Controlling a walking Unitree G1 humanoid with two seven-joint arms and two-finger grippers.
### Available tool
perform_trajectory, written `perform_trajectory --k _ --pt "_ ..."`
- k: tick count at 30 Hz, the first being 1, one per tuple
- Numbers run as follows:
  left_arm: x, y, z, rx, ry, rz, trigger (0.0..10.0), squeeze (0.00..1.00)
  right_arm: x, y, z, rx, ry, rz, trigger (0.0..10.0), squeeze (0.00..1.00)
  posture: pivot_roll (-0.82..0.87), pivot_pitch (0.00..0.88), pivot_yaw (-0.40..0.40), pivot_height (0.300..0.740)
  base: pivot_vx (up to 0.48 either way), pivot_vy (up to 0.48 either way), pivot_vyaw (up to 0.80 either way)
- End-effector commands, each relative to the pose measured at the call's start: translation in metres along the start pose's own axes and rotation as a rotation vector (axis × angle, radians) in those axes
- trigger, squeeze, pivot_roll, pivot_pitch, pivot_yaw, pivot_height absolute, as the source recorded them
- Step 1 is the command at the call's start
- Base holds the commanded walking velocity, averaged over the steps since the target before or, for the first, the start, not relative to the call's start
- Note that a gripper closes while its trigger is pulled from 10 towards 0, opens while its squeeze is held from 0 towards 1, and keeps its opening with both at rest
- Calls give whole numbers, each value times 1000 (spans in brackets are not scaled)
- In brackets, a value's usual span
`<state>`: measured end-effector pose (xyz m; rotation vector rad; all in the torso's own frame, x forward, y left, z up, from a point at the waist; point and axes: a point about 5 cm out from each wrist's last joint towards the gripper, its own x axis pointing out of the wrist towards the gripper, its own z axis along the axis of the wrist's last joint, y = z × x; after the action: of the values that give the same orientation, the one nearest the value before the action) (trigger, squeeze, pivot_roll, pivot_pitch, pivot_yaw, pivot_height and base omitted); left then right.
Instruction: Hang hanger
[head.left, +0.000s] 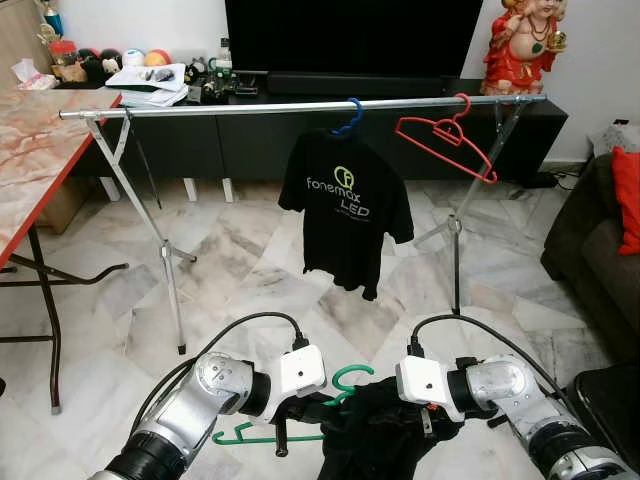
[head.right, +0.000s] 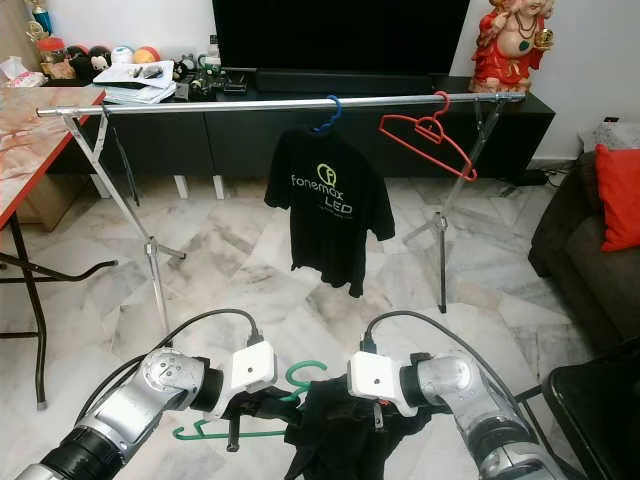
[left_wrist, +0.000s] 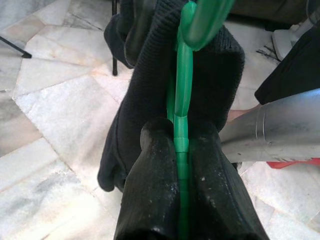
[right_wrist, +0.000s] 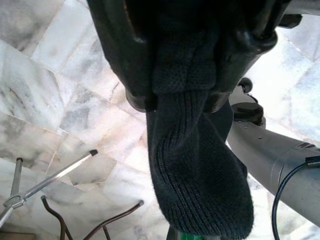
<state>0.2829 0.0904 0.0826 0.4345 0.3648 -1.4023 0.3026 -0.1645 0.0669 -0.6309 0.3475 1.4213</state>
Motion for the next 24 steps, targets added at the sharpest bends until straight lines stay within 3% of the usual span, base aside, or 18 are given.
perform_trajectory --k 1,11,17,21,24 --pt "1 2 12 56 -31 -7 10000 0 -2 -4 2 18 -25 -26 0 0 10 73 -42 740 0 0 0" --pt "1 3 12 60 -29 -7 10000 0 -2 -4 2 54 -44 -26 0 0 10 73 -36 740 0 0 0" --pt "0 8 17 67 -53 25 10000 0 -4 -3 0 83 -56 -16 0 0 7 69 -36 740 0 0 0" --pt "-1 12 25 57 -119 44 10000 0 -6 -2 -3 89 -32 -17 0 0 8 63 -37 740 0 0 0" --pt "-3 13 25 58 -105 52 10000 0 -6 -2 -3 92 -35 -15 0 0 8 63 -37 740 0 0 0"
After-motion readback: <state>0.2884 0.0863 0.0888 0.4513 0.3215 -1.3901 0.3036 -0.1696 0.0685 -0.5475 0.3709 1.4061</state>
